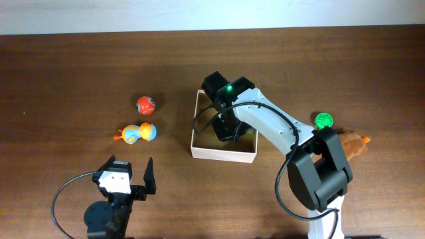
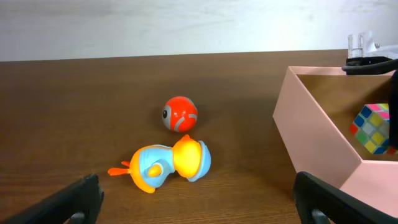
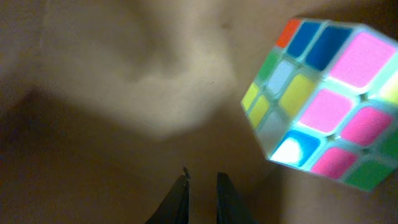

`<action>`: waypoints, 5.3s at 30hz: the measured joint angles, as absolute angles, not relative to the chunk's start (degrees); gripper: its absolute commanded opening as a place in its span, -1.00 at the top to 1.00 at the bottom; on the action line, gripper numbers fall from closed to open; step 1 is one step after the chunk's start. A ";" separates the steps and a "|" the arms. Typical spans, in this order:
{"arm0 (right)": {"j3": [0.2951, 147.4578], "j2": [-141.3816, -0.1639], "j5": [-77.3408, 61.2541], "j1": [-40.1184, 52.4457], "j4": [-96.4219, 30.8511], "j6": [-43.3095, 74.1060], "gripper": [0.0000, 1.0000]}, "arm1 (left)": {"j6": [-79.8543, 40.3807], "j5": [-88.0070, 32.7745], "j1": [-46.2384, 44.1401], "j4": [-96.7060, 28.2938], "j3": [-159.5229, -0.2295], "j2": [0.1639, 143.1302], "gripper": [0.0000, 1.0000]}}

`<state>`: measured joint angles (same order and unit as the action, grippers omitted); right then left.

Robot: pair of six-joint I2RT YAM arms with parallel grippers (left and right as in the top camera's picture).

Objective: Pack container

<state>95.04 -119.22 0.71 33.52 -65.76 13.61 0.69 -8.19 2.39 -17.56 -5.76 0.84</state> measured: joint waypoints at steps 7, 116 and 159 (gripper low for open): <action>95.00 -119.22 4.34 32.80 -65.28 13.69 0.77 | 0.69 -8.19 2.39 -17.56 -5.76 0.84 -0.99; 130.74 -118.78 10.31 19.94 -90.11 15.33 -0.26 | 0.69 -8.19 2.39 -17.56 -5.76 0.84 -0.98; 74.98 -83.09 14.20 0.03 -65.65 37.82 -0.34 | 0.69 -8.19 2.39 -17.56 -5.76 0.84 -0.99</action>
<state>74.98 -83.09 14.20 0.03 -65.65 37.82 0.69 -8.19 2.39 -17.56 -5.76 0.84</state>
